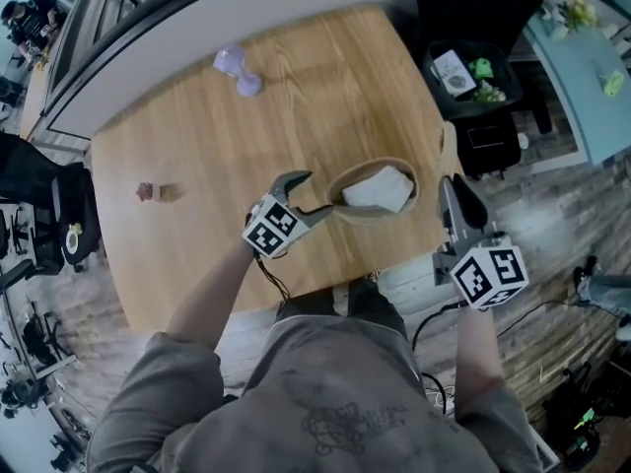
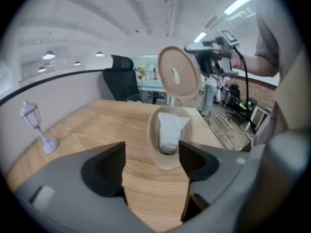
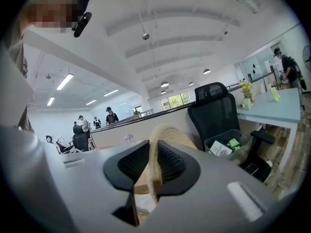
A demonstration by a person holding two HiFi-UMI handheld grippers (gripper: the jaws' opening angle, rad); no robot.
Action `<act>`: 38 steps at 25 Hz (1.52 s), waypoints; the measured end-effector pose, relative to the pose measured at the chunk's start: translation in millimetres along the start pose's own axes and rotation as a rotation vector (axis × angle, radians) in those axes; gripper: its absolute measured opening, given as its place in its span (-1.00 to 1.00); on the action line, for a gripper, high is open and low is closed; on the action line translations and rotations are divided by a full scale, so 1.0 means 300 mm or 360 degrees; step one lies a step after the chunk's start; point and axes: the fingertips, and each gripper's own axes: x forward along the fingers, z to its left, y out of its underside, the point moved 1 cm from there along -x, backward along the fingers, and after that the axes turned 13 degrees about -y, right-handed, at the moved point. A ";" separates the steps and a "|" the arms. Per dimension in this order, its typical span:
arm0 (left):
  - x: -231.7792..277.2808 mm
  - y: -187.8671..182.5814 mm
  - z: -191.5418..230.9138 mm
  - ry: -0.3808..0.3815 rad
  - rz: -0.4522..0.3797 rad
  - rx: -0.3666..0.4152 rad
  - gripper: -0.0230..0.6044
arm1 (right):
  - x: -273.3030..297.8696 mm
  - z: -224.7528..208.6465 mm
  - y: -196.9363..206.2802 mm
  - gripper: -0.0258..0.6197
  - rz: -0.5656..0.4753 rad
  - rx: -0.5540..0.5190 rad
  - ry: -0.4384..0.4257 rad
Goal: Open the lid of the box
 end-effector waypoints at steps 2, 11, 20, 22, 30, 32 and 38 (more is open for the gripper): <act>-0.055 -0.097 0.073 -0.0116 -0.0125 -0.0090 0.13 | -0.002 0.018 -0.064 -0.72 -0.0028 -0.0056 -0.0009; -0.364 -0.529 0.296 -0.0502 -0.0591 -0.0218 -0.11 | -0.038 0.199 -0.369 -0.72 -0.0245 -0.0337 -0.0120; -0.684 -0.829 0.298 -0.0656 -0.0926 -0.0136 -0.30 | -0.141 0.366 -0.586 -0.71 -0.0354 -0.0524 -0.0140; -0.746 -0.870 0.285 -0.0691 -0.0986 -0.0128 -0.34 | -0.167 0.384 -0.615 -0.71 -0.0365 -0.0559 -0.0113; -0.812 -0.824 0.227 -0.0763 -0.0916 -0.0105 -0.48 | -0.264 0.422 -0.613 -0.71 -0.0386 -0.0567 -0.0057; -0.815 -0.802 0.216 -0.0747 -0.0926 -0.0152 -0.59 | -0.276 0.439 -0.598 -0.71 -0.0372 -0.0570 -0.0059; -0.787 -0.759 0.183 -0.0702 -0.0913 -0.0180 -0.72 | -0.269 0.458 -0.501 -0.71 -0.0248 -0.0552 -0.0054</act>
